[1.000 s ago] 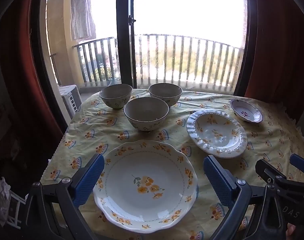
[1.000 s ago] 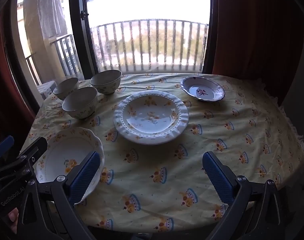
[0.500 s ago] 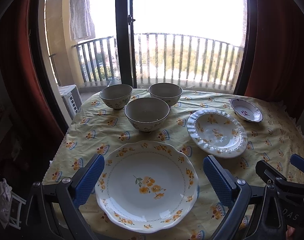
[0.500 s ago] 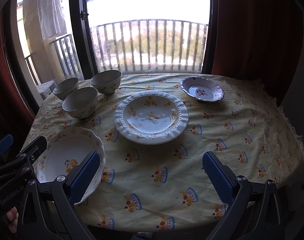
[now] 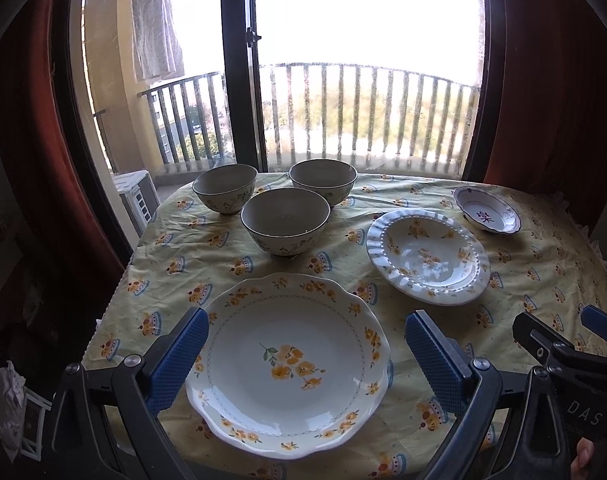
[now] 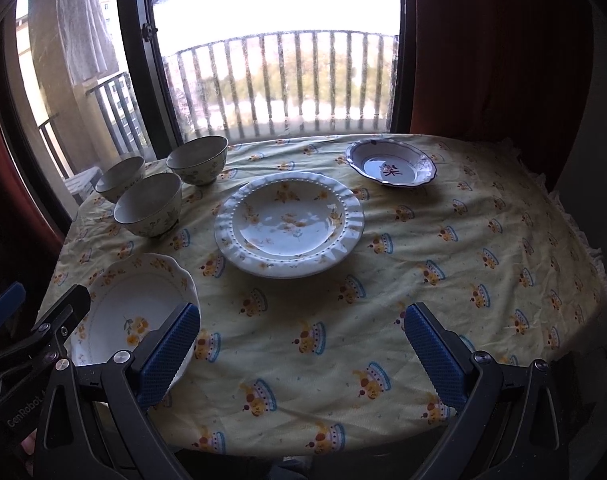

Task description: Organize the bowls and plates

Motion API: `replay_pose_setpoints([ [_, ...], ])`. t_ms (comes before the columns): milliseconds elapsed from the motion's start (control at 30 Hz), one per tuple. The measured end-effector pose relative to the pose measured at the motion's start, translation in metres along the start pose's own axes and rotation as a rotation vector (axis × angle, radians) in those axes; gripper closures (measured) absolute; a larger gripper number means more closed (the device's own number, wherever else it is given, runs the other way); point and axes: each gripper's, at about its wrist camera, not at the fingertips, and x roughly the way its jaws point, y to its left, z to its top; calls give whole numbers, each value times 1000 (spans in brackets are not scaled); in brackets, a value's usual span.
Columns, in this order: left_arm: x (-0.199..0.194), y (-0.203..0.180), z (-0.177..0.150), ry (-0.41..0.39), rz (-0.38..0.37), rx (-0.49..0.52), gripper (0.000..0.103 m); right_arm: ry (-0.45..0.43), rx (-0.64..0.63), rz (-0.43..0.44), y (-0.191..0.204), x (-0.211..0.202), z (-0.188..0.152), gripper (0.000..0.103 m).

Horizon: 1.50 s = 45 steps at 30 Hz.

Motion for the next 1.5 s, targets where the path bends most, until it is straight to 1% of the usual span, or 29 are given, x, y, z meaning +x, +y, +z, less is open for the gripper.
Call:
replay_pose_setpoints([
  [333,0,3,-3,9,8,-30,4,1,-3,-3,-1,0,-1,0],
  [1233,1,3,-2,9,6,-22,4,3,-5,-10,-3,-2,-1,0],
  [1500,7,11,4,20,5,-21,4,3,-39,-4,14,1,4,0],
])
